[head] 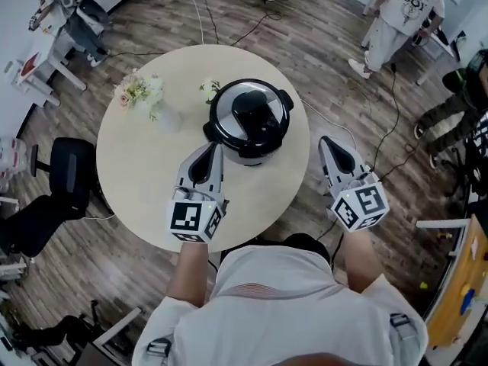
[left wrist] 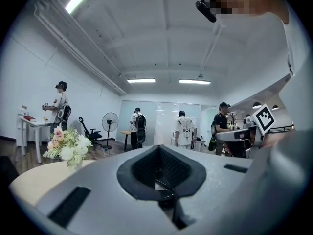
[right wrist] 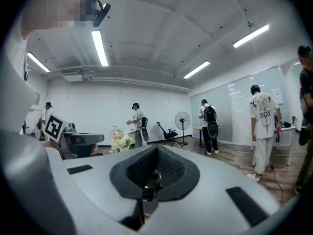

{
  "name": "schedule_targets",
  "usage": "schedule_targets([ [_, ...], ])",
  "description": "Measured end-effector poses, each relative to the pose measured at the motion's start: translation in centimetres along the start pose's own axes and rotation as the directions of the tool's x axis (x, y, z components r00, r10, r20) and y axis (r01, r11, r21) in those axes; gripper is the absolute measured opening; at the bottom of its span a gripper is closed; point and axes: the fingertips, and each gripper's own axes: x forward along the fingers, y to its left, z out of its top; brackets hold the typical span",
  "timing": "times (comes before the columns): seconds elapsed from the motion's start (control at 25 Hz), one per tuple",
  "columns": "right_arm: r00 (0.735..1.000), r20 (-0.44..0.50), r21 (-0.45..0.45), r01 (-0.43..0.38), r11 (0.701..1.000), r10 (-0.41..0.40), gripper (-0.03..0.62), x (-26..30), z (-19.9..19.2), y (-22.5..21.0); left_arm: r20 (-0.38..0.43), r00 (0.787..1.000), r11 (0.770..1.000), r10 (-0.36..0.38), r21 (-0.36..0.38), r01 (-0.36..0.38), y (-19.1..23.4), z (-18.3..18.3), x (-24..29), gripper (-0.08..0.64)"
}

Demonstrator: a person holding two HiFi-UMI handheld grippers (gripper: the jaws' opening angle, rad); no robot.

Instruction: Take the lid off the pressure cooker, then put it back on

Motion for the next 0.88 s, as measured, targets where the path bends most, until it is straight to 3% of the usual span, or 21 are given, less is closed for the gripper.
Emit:
schedule_targets([
  [0.2, 0.987, 0.001, -0.013, -0.158, 0.987, 0.158, 0.002, 6.5, 0.6, 1.8, -0.012, 0.991, 0.991, 0.134, -0.007, -0.135, 3.8, -0.3, -0.7, 0.006],
  [0.32, 0.957, 0.001, 0.002, -0.289, 0.957, 0.289, 0.002, 10.1, 0.5, 2.4, -0.025, 0.965, 0.965, 0.262, -0.001, -0.262, 5.5, -0.3, -1.2, 0.006],
  [0.44, 0.931, 0.009, 0.005, -0.365, 0.931, 0.365, 0.002, 12.6, 0.9, 0.8, -0.031, 0.942, 0.942, 0.334, 0.011, -0.334, 5.4, 0.1, 0.4, 0.006],
  [0.6, 0.872, 0.01, 0.01, -0.489, 0.872, 0.489, 0.002, 15.2, 2.1, -1.3, -0.033, 0.895, 0.895, 0.446, 0.016, -0.445, 3.4, 1.1, 1.8, 0.006],
  [0.72, 0.838, 0.012, 0.007, -0.546, 0.838, 0.546, 0.002, 16.4, 2.7, -2.4, -0.025, 0.865, 0.865, 0.501, 0.014, -0.501, 2.4, 1.6, 2.4, 0.006],
  [0.88, 0.816, 0.013, 0.007, -0.579, 0.816, 0.578, 0.002, 17.2, 3.2, -2.4, -0.015, 0.847, 0.847, 0.532, 0.011, -0.532, 2.0, 1.9, 2.1, 0.006],
])
